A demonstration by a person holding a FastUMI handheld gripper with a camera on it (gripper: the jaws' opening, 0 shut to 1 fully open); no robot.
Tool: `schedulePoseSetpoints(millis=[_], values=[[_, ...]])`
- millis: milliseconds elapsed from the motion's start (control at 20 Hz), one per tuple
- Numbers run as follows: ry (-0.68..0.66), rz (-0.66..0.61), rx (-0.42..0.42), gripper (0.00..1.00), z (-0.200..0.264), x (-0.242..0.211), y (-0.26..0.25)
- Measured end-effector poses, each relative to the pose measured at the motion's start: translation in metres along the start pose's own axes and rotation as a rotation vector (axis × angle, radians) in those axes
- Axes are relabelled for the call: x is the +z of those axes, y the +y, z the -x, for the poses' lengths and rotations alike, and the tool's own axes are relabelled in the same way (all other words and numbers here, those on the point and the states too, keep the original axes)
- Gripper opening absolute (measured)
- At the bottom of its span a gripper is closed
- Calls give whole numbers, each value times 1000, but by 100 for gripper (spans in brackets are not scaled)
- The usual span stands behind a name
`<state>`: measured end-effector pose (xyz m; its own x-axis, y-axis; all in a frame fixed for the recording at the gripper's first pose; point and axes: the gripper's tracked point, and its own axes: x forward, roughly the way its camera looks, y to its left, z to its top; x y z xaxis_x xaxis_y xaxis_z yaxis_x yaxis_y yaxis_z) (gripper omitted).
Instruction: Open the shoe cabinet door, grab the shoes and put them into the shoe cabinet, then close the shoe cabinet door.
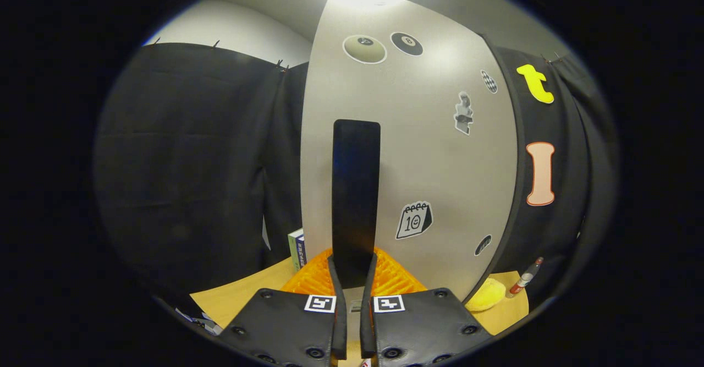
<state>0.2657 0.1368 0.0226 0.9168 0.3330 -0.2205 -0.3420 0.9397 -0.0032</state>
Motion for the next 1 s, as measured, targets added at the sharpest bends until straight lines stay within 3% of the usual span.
schedulePoseSetpoints(millis=[1000], values=[[62,-88,87,11,45,-7,-22]])
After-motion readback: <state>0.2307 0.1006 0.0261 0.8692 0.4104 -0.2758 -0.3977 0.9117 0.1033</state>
